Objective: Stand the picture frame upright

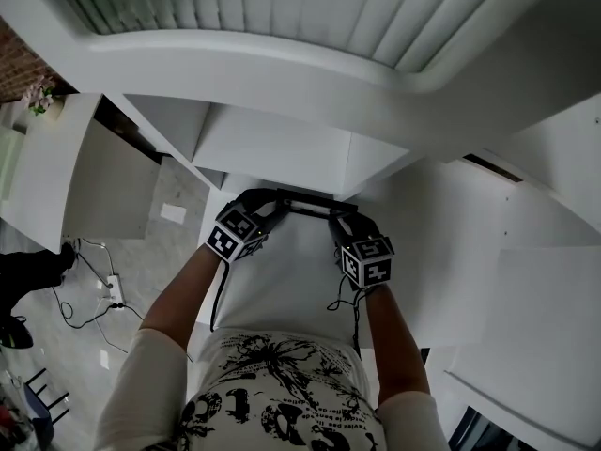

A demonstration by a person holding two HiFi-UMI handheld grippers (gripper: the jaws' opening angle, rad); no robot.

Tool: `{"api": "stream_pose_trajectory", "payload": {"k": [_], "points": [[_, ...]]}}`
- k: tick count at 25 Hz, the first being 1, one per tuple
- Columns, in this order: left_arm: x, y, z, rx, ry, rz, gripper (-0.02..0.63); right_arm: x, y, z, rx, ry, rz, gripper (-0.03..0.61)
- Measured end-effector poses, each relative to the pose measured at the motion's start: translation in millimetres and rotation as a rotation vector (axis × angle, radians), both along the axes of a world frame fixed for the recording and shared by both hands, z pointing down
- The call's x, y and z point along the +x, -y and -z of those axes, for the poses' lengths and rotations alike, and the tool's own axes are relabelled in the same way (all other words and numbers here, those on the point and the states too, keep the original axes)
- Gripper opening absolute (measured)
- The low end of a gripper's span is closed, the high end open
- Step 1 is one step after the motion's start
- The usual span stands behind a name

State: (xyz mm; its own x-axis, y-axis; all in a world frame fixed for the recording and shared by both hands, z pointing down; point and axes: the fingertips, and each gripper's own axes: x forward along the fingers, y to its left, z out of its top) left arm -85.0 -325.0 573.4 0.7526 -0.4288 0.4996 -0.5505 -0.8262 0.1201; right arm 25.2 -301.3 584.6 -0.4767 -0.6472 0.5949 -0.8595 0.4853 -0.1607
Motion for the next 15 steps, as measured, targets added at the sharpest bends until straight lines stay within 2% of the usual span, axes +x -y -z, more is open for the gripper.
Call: {"api": "stream_pose_trajectory", "payload": {"k": [7,10,11,13,15], "points": [[0,4,1,0.031,0.022,0.016,0.164,0,2,-1,0.0,-0.016,-0.018,0.117],[-3,4,-1,0.02,0.041,0.056,0.164,0,0,-3,-0.007,-0.023,-0.014,0.118],[-6,5,-2,0.025,0.046,0.078,0.175,-2,-1,-4,-0.012,-0.026,-0.009,0.131],[-9,5,-2,0.028,0.042,0.121,0.184,-2,-3,-7,-0.015,-0.028,-0.004,0.201],[-12,-1,-2,0.02,0.024,0.149,0.184,2,-6,-7,-0.001,-0.044,-0.017,0.217]]}}
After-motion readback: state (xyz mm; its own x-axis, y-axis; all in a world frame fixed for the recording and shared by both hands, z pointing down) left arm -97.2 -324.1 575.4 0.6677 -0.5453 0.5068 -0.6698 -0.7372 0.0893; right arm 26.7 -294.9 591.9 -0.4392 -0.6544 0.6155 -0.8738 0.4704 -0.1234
